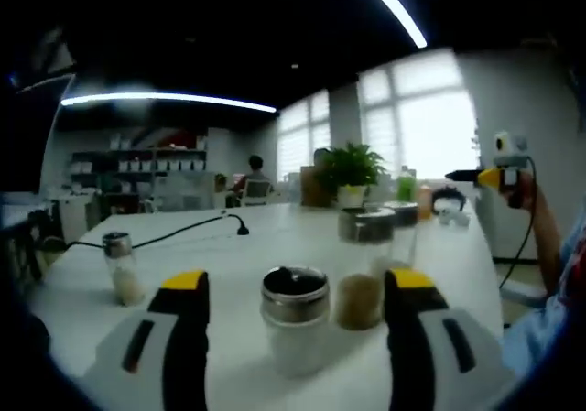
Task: Rotate the seasoning bottle until the label or dispensing opening points toward the visible target arrow and the bottle remains upright within the marked orientation range
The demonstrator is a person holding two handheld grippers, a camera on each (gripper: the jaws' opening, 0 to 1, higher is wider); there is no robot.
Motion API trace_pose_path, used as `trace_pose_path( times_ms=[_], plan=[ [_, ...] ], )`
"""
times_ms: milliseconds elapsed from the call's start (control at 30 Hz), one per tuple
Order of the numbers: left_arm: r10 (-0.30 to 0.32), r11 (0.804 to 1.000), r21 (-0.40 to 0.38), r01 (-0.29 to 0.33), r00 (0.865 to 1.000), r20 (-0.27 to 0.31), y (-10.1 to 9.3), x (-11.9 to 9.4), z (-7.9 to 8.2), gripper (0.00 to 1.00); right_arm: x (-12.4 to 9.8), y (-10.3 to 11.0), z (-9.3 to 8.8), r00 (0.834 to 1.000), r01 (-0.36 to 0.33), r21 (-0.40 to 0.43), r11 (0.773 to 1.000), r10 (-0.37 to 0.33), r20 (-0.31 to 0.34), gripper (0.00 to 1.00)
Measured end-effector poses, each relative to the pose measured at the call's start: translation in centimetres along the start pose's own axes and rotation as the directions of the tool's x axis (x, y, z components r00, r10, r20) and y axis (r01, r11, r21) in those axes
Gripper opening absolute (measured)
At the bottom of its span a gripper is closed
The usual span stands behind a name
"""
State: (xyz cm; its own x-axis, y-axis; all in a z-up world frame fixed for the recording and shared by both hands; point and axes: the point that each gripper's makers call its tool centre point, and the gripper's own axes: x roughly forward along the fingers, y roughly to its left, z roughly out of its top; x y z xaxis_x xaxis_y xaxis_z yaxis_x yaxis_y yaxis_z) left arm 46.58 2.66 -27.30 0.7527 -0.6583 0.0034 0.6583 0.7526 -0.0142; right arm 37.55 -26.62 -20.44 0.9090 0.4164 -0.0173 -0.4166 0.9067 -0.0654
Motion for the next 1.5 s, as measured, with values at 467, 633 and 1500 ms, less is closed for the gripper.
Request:
trace_pose_path(
  times_ms=[467, 633, 1500],
  plan=[
    [0.141, 0.990, -0.008, -0.140, 0.989, 0.037, 0.2, 0.3, -0.2, 0.74, 0.3, -0.5, -0.1, 1.000, 0.010, 0.022, 1.000, -0.010, 0.002, 0.98],
    [0.127, 0.991, -0.049, -0.126, 0.992, 0.021, 0.0, 1.0, -0.8, 0.67, 0.4, -0.6, -0.2, 1.000, 0.013, 0.017, 1.000, -0.013, -0.004, 0.98],
    [0.044, 0.999, -0.031, -0.043, 0.999, 0.018, 0.8, 1.6, -1.2, 0.35, 0.9, 0.8, -0.7, 0.999, -0.009, -0.022, 1.000, 0.008, -0.044, 0.99]
  ],
)
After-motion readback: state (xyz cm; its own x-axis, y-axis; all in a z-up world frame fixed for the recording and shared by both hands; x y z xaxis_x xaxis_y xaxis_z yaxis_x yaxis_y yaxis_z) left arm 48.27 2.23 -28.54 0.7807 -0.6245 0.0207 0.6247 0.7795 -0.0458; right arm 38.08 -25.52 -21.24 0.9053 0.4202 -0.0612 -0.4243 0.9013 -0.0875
